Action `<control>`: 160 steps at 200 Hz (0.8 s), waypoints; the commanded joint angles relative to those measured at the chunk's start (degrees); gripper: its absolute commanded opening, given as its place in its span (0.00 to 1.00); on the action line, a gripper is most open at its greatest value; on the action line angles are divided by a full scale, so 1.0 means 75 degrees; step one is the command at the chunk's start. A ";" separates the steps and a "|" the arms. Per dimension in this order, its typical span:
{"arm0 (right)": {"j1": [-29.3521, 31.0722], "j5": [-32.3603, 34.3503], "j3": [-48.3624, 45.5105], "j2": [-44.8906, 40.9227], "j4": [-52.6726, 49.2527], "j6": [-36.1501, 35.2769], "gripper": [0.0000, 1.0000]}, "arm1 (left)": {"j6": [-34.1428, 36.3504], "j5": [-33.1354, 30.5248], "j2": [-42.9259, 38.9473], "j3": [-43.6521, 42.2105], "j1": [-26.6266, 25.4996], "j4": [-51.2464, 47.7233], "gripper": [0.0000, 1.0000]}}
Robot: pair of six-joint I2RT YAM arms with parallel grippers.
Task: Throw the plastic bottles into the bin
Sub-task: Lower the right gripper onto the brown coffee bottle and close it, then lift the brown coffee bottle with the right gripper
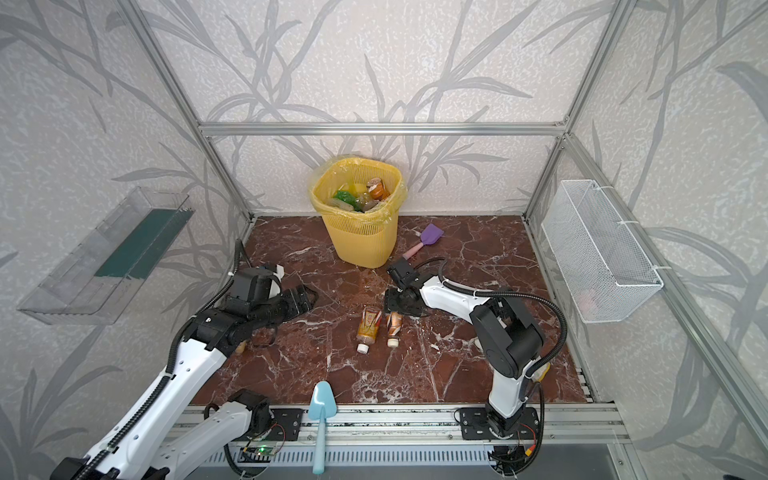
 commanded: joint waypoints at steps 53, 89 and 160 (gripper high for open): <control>-0.0006 0.0508 -0.0160 -0.0261 -0.0801 -0.0180 0.60 | -0.0041 0.0054 0.0057 -0.0108 0.0043 0.0057 0.86; 0.0001 0.0533 -0.0576 -0.0630 -0.1045 -0.0250 0.54 | -0.0018 0.0119 0.0178 -0.0101 0.0048 0.0078 0.86; -0.0001 0.0604 -0.1568 -0.1801 -0.1680 -0.0362 0.53 | 0.0012 0.0212 0.0400 -0.0107 0.0039 0.0140 0.86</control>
